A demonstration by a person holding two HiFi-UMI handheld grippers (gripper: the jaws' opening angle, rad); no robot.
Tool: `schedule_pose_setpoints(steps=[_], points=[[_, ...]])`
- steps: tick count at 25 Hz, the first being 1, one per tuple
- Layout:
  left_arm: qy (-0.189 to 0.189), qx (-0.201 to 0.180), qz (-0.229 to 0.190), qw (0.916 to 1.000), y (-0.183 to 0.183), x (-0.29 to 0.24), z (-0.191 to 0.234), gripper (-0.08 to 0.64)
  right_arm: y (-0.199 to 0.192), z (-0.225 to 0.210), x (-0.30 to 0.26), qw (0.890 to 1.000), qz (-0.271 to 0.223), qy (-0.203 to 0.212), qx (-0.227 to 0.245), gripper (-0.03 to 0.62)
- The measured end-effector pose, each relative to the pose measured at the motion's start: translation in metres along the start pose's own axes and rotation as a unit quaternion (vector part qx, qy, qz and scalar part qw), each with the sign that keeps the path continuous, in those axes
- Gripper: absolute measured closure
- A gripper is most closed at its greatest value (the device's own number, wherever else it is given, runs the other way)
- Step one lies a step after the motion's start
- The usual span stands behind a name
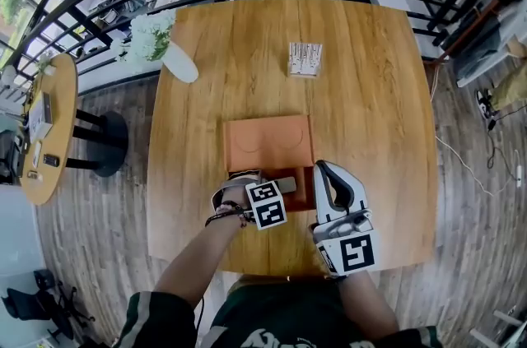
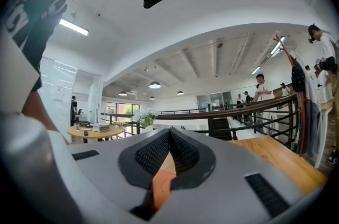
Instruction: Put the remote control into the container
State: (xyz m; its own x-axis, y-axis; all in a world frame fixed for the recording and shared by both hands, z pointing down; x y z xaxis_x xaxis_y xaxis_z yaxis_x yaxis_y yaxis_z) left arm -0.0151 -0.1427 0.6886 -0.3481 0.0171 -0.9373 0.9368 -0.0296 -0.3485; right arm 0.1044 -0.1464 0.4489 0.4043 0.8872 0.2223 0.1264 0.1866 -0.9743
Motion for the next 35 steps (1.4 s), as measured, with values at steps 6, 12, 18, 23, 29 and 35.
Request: schedule_pose_setpoints(steps=[6, 12, 18, 23, 29, 35], points=[[-0.006, 0.001, 0.003, 1.0, 0.003, -0.002, 0.002, 0.357, 0.0, -0.004, 0.0, 1.0, 0.003, -0.003, -0.007, 0.575], [-0.007, 0.01, 0.007, 0.9999, 0.003, -0.004, 0.001, 0.356, 0.004, -0.002, 0.0, 1.0, -0.002, -0.001, -0.012, 0.575], [-0.002, 0.005, 0.0, 1.0, 0.001, -0.004, 0.001, 0.353, 0.006, -0.001, 0.002, 1.0, -0.001, 0.002, -0.005, 0.575], [-0.006, 0.017, 0.0, 0.9998, -0.002, -0.003, 0.0, 0.342, 0.016, -0.001, 0.0, 1.0, -0.01, 0.003, -0.001, 0.576], [-0.013, 0.017, -0.002, 0.9998, 0.002, -0.001, -0.002, 0.327, 0.023, -0.006, 0.006, 1.0, -0.01, -0.001, 0.004, 0.576], [0.001, 0.011, -0.007, 0.9999, 0.004, 0.006, 0.001, 0.33, 0.027, -0.004, 0.01, 1.0, -0.012, 0.003, 0.012, 0.576]])
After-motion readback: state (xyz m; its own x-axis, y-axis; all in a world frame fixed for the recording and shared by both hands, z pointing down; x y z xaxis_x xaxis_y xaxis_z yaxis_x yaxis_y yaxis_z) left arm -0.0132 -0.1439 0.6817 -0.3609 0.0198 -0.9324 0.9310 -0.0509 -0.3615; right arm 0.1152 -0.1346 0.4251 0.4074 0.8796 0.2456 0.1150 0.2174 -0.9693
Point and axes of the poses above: the fingertips, and each gripper's own axes: x backward along the fingers, z to its left, y out of its top, the point moved 5 cm from there along x, backward along the fingers, and after that the axes turned 13 degrees about -z, right-handed, at the moved point
